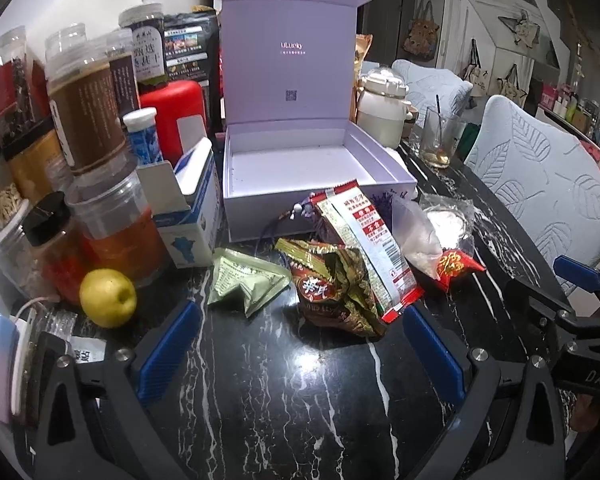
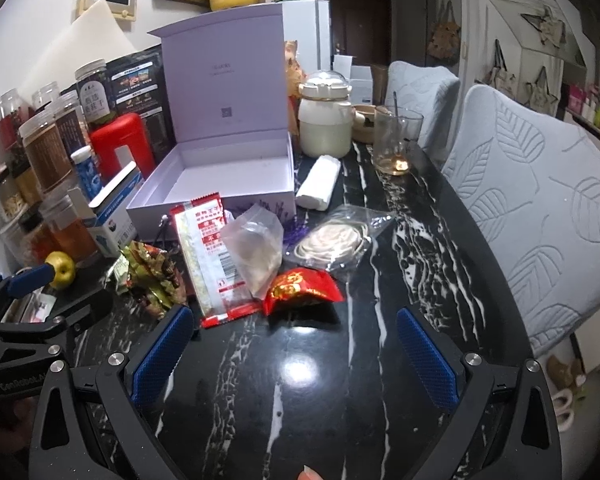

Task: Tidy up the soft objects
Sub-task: 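Grasp the red-and-gold snack bag with the left gripper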

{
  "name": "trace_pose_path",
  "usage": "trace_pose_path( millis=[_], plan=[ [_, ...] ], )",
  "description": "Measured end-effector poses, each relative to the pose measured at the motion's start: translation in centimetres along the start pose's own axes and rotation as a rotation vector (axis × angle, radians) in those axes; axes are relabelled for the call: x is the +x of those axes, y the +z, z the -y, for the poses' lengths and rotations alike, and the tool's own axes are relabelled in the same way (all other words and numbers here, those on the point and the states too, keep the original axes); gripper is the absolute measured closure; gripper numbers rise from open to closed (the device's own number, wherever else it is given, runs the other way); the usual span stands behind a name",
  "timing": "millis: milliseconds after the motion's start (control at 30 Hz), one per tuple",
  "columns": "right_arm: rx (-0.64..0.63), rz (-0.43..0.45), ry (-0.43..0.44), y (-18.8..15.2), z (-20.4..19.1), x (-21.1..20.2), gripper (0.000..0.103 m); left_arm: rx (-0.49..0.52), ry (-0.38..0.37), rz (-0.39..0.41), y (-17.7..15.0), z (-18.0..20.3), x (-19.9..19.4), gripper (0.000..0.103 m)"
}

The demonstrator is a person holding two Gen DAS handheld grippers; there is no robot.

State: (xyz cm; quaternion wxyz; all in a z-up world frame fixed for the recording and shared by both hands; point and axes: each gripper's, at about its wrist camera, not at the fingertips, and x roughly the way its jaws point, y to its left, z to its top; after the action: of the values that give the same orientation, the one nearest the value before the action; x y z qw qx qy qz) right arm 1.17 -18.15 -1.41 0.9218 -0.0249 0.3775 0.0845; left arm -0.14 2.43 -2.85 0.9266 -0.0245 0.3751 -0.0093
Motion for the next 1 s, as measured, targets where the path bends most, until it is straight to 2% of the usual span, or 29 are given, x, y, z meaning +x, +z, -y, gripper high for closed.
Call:
trace_pose_path(
  millis=[100,300,533,633,700,767,833,933,967,1000],
  plan=[
    [0.002,-0.015,-0.004,-0.2,0.4,0.5,0.000,-0.016,-0.014,-0.025,-0.3,-0.3,0.9,0.000],
    [0.012,-0.045,-0.001,-0.6,1.1,1.9,0.000,-0.054,-0.094,-0.081,-0.5,-0.3,3.0,0.000],
    [0.031,-0.089,0.014,-0.9,2.3,4.0,0.000,-0.084,-0.148,-0.097,-0.2,0.4,5.0,0.000],
    [0.043,-0.095,0.015,-0.8,3.0,4.6,0.000,-0.087,-0.146,-0.106,0.2,0.7,6.0,0.000],
    [0.054,-0.101,0.017,-0.8,3.5,5.0,0.000,-0.081,-0.148,-0.104,0.4,1.0,6.7,0.006],
    [0.068,-0.114,0.034,-0.8,4.0,5.6,0.000,-0.081,-0.138,-0.121,0.5,1.1,7.5,0.023],
    [0.071,-0.128,0.047,-0.9,4.3,6.1,0.000,-0.098,-0.152,-0.133,0.6,1.1,8.2,0.029],
    [0.066,-0.137,0.054,-0.8,4.5,6.6,0.000,-0.132,-0.187,-0.153,0.7,0.9,9.2,0.030],
    [0.064,-0.136,0.056,-0.8,4.5,6.6,0.000,-0.136,-0.195,-0.157,0.7,0.9,9.6,0.038],
    [0.061,-0.135,0.057,-0.8,4.5,6.7,0.000,-0.134,-0.199,-0.163,0.7,0.9,9.9,0.041]
  ],
)
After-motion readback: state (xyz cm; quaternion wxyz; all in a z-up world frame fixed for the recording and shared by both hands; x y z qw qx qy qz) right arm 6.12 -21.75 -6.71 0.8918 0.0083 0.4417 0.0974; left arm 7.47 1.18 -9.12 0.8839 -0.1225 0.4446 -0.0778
